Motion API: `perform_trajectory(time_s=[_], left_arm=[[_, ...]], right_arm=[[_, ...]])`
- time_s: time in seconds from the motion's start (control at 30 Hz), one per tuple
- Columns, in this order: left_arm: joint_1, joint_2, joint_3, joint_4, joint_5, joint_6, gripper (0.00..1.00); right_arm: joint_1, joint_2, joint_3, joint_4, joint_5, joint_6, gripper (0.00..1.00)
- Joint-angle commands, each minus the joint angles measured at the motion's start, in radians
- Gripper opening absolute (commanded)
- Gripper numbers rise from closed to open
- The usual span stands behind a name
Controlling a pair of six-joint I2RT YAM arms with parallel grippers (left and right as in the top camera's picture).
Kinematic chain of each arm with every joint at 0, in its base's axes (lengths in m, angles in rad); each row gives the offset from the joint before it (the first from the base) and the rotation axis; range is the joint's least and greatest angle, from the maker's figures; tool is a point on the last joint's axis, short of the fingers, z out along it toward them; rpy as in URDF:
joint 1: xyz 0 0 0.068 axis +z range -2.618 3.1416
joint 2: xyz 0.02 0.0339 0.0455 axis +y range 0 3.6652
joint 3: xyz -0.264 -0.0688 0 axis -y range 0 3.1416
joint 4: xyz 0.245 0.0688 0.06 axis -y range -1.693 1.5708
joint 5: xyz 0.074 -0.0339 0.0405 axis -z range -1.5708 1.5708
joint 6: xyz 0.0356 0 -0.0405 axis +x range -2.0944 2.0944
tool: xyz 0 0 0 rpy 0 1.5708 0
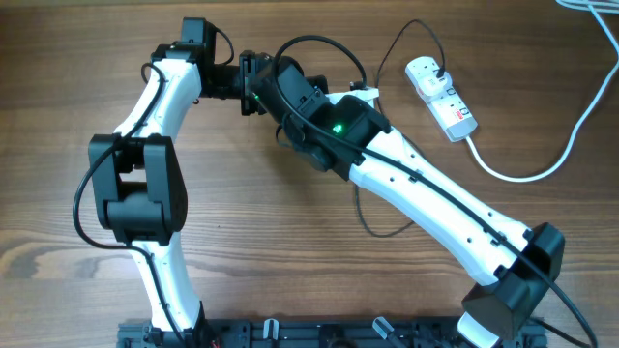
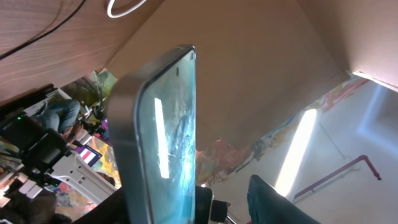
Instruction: Plug charger to phone and switch on socket
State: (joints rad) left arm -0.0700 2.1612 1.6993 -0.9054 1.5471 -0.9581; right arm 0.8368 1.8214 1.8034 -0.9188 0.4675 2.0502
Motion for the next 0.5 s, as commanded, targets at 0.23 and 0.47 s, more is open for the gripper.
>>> perform_trajectory(time_s=[0.23,0.47], left_arm=[[0.005,-0.037,0.001,-0.005,0.030,-0.019,0.40],[0.005,-0.037,0.001,-0.005,0.030,-0.019,0.22]], right_arm=[[0.002,-0.017,0.014,0.034,0.013,0.021,0.04],[0.002,-0.016,0.014,0.043,0.002,0.021,0.05]])
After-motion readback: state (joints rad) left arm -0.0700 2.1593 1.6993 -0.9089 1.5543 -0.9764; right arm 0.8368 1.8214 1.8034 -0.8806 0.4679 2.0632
